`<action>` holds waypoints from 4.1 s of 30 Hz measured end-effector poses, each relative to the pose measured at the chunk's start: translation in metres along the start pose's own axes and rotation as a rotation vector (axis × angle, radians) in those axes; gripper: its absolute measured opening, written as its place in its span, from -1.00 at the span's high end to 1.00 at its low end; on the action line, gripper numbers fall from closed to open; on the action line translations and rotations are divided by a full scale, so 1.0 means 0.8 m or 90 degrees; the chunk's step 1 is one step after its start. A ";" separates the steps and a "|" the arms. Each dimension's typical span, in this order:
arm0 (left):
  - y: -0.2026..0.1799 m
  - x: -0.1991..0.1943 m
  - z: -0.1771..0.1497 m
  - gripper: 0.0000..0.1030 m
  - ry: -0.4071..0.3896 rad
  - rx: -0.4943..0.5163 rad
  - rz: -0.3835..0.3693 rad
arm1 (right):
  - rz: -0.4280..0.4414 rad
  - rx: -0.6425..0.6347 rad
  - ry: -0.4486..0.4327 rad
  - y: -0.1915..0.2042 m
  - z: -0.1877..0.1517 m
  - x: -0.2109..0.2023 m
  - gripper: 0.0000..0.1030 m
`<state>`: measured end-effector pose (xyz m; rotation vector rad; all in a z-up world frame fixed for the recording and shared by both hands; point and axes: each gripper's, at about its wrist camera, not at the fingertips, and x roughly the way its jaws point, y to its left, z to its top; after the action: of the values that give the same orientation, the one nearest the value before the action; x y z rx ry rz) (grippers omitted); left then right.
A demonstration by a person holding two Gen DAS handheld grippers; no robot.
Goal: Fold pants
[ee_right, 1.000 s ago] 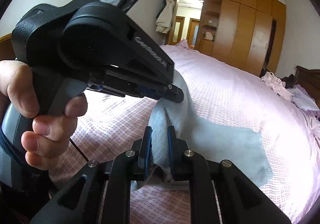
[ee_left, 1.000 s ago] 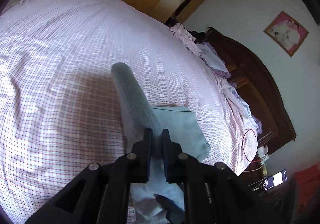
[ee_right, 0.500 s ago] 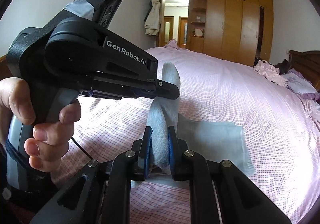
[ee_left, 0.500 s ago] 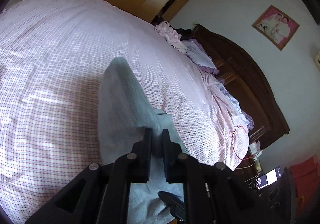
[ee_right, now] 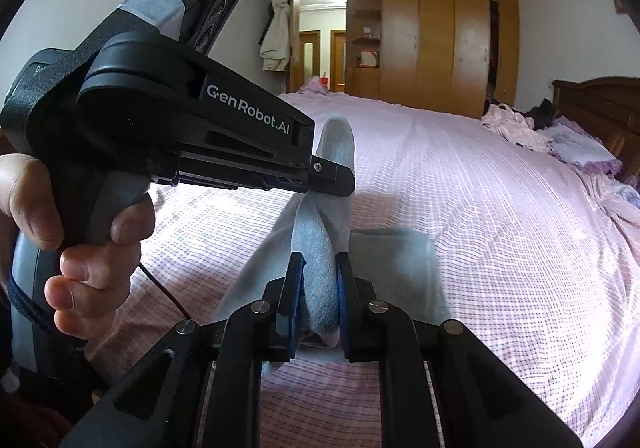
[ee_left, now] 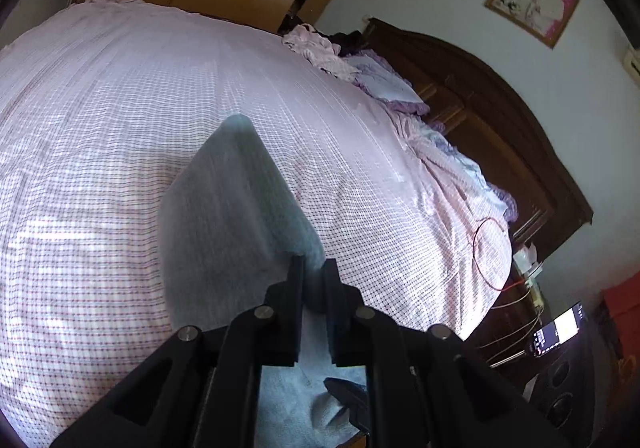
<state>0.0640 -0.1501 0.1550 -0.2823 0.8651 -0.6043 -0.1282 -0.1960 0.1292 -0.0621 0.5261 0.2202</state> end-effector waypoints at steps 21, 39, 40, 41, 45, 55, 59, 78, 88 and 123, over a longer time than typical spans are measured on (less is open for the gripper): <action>-0.064 0.143 0.011 0.82 0.111 0.042 -0.014 | -0.067 0.112 0.052 -0.093 -0.040 0.011 0.85; -0.063 0.190 -0.009 0.53 0.145 0.080 0.029 | -0.047 0.138 0.101 -0.115 -0.059 0.045 0.73; -0.061 0.172 -0.008 0.49 0.110 0.076 -0.009 | -0.044 0.144 0.097 -0.117 -0.060 0.043 0.63; -0.057 0.148 -0.008 0.39 0.059 0.081 -0.042 | -0.043 0.155 0.091 -0.123 -0.060 0.041 0.56; -0.043 0.053 -0.035 -0.19 -0.110 0.186 0.030 | -0.009 0.259 0.077 -0.161 -0.063 0.037 -0.15; -0.055 0.052 -0.186 -0.60 -0.094 0.367 0.180 | 0.203 0.600 0.104 -0.263 -0.064 0.102 -0.17; -0.064 0.085 -0.186 -0.05 -0.131 0.361 0.235 | 0.154 0.532 0.136 -0.239 -0.037 0.115 0.41; -0.016 0.045 -0.204 0.34 -0.097 0.299 0.141 | 0.093 0.398 0.159 -0.215 -0.013 0.104 0.97; -0.011 0.009 -0.148 0.32 -0.182 0.237 0.159 | 0.015 0.307 0.245 -0.214 -0.027 0.152 0.48; 0.033 0.162 -0.075 0.11 0.110 0.136 0.092 | -0.068 -0.101 0.209 -0.035 -0.104 0.053 1.00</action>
<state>0.0915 -0.2064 0.0241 0.0267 0.9687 -0.5868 -0.1273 -0.2245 0.0363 -0.2842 0.8296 0.1473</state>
